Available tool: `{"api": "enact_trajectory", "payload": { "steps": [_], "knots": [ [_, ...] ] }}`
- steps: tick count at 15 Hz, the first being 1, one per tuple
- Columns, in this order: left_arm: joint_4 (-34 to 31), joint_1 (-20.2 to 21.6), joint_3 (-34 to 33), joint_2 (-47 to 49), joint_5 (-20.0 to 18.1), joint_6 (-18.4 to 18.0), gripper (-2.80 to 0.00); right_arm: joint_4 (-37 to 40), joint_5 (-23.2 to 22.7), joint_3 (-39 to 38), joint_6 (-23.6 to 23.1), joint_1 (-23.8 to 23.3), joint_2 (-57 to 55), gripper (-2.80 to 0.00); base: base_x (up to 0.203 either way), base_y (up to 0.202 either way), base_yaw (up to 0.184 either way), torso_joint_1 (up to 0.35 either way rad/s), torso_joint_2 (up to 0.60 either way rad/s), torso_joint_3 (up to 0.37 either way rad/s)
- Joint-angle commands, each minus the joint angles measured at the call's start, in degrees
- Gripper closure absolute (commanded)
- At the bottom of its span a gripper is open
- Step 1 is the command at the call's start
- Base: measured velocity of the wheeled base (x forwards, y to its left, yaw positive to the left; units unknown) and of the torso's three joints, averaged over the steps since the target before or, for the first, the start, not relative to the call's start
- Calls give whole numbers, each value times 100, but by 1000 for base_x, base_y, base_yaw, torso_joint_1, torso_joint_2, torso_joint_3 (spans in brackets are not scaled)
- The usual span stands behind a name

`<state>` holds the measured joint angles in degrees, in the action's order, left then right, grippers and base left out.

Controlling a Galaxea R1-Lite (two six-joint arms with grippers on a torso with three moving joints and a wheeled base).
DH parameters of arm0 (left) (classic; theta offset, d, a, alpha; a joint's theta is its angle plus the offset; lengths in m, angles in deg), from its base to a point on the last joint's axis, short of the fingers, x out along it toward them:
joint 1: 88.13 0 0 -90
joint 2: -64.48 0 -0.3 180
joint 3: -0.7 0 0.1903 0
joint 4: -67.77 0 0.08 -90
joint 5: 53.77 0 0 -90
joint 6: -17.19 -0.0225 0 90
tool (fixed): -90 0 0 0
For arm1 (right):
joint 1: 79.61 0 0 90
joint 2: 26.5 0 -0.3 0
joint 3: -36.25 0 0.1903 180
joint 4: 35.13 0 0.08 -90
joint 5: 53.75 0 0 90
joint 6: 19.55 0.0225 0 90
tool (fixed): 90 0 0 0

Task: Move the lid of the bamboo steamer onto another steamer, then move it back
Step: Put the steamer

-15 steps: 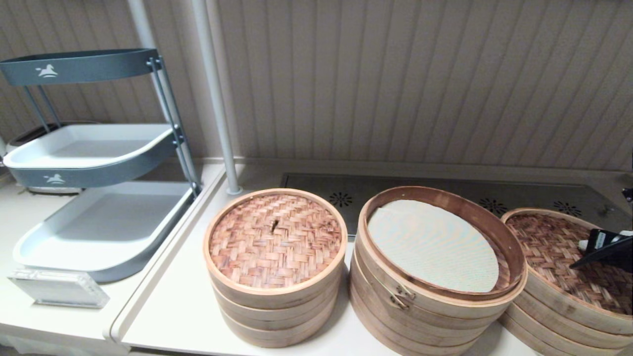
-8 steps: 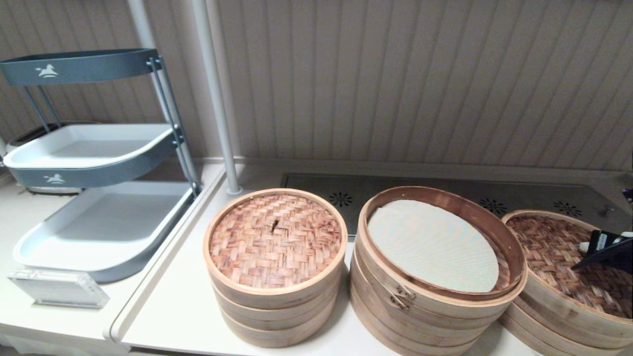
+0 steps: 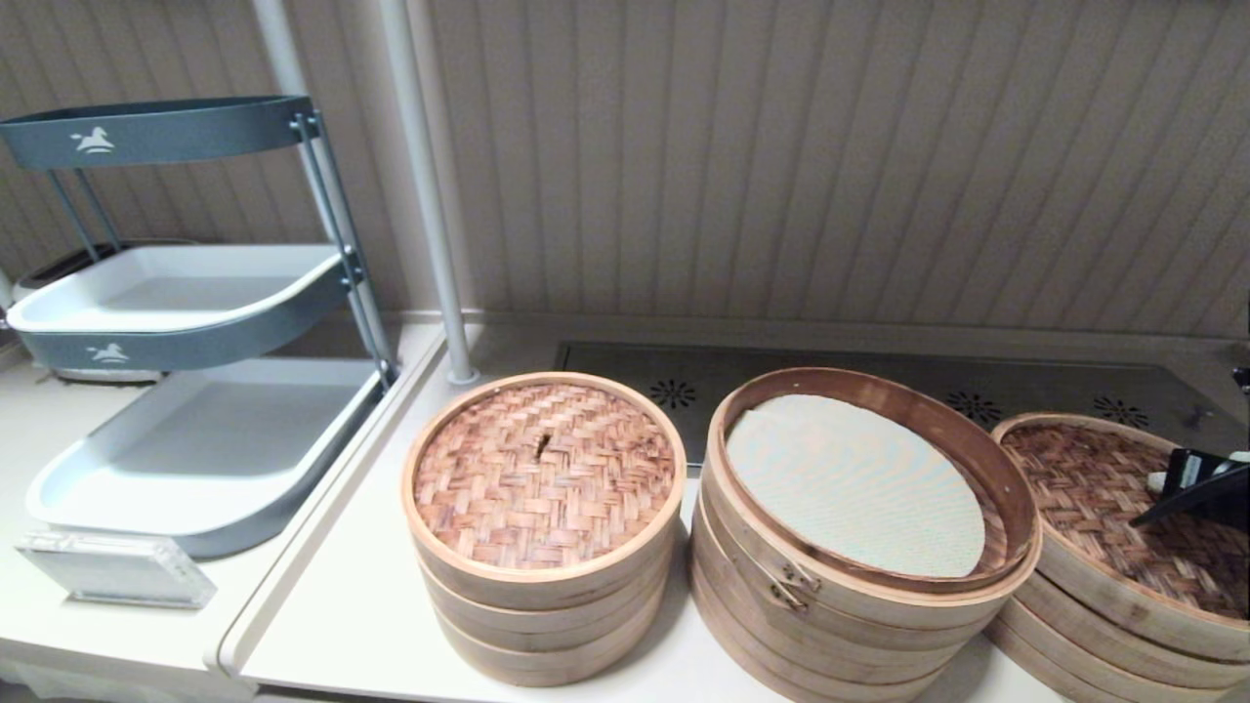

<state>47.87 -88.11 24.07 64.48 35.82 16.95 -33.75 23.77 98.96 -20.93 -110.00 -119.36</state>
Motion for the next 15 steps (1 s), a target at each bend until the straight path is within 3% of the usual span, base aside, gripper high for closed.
{"api": "enact_trajectory", "payload": {
  "steps": [1,15],
  "knots": [
    [-3,6,-141,-9,5,-2,0,-16,-10,53,-7,-39,-13,0,0,0,0,0,0,0],
    [5,-2,-141,-9,5,-2,0,-16,-17,-94,6,-20,-75,0,0,0,0,0,0,0]
  ]
}}
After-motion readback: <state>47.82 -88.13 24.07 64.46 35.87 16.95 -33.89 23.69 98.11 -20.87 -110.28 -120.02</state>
